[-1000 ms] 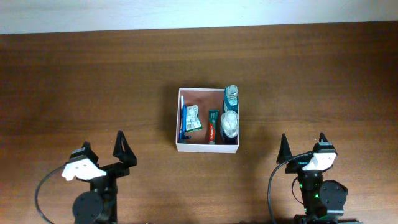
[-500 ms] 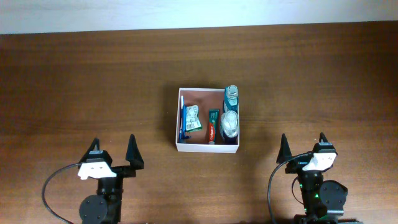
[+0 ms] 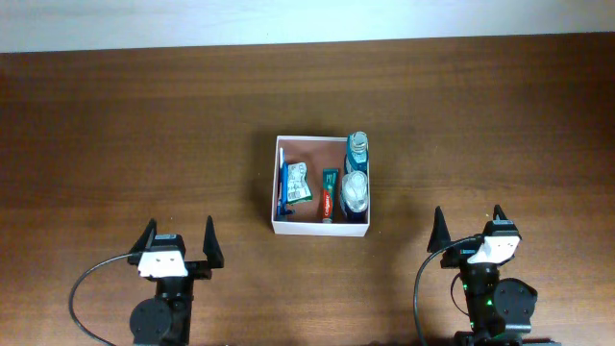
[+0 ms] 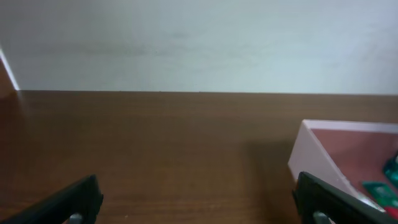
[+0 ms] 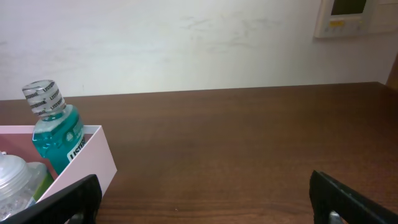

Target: Pack container

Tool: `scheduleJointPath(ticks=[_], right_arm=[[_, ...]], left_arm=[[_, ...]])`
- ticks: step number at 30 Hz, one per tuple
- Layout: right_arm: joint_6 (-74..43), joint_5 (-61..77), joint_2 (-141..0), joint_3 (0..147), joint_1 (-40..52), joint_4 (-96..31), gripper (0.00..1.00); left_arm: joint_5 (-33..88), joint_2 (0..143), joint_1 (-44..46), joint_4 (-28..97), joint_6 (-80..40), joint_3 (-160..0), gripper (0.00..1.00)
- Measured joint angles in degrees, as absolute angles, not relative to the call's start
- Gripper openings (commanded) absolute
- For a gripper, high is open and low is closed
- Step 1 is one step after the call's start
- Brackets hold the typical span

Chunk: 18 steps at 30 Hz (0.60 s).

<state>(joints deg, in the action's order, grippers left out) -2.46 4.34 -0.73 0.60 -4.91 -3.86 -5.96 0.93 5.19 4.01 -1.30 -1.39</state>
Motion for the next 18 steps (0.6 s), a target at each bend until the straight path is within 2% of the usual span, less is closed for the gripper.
scheduleJointPath(ticks=[18], right_arm=[[-2.5,4.3,-0.7,0.6,-4.9,-3.9,0.98]], left_arm=[[-6.0,0.9,5.0,4.6,4.7,-1.4,0.99]])
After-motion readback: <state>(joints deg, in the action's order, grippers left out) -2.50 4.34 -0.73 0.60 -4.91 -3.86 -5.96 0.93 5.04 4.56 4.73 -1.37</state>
